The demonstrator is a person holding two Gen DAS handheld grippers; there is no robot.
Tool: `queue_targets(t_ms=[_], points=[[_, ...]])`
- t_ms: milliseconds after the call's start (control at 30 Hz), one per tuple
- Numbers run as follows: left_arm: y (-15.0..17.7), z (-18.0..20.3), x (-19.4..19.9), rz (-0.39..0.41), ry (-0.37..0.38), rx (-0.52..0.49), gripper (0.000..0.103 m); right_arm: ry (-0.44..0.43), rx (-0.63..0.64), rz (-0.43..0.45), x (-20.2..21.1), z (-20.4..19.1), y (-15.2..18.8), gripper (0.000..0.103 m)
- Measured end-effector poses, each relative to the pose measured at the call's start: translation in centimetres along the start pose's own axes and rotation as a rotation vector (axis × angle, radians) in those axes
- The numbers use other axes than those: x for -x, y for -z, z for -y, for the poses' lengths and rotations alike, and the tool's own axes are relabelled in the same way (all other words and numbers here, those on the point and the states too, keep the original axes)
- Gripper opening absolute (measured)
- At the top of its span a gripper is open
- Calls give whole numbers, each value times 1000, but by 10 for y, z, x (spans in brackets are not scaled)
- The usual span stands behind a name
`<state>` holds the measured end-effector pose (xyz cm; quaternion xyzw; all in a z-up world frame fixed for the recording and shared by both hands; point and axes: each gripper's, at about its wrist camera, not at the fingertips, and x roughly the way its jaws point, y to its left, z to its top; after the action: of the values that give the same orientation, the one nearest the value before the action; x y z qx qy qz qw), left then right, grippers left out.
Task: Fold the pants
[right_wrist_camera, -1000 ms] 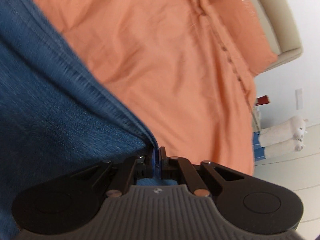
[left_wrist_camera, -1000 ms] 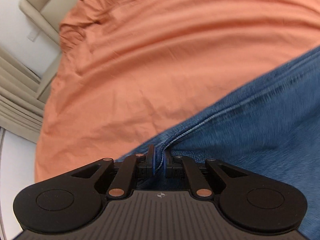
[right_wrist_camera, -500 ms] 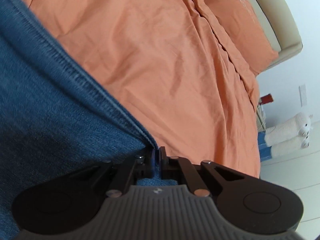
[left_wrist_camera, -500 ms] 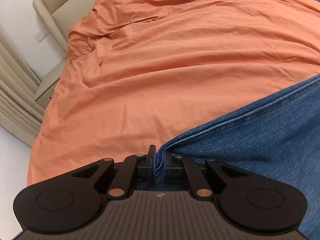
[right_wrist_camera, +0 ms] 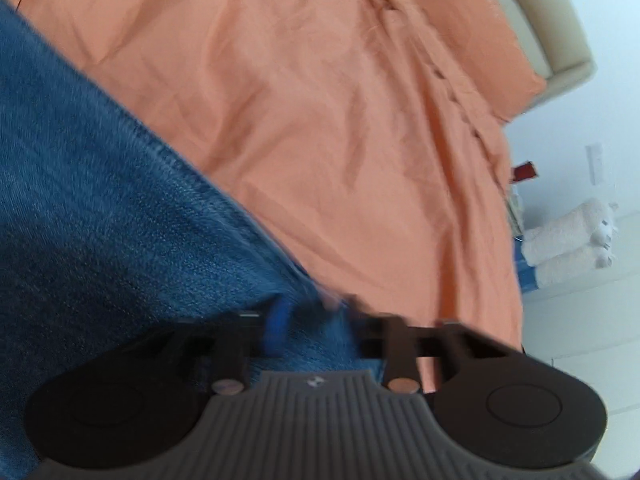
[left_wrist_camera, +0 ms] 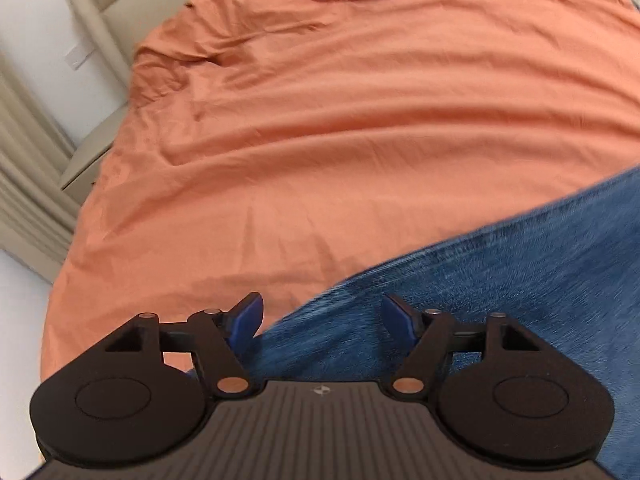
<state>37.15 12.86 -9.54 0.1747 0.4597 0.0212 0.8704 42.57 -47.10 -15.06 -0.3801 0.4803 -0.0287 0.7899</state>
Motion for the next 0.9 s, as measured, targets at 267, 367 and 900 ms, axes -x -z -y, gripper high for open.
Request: queue_targets(t_ms=[267,367,900], points=[[39,-52,72,-3,82,218,79,-237,-220,89,97,-30,1,57],[72,-83,91,2,105,356,79,-384,-260,130,139,-67,2,57],[247,-156,-1,87,495,1367,76,-569,-420,221,202,-176,-28,58]])
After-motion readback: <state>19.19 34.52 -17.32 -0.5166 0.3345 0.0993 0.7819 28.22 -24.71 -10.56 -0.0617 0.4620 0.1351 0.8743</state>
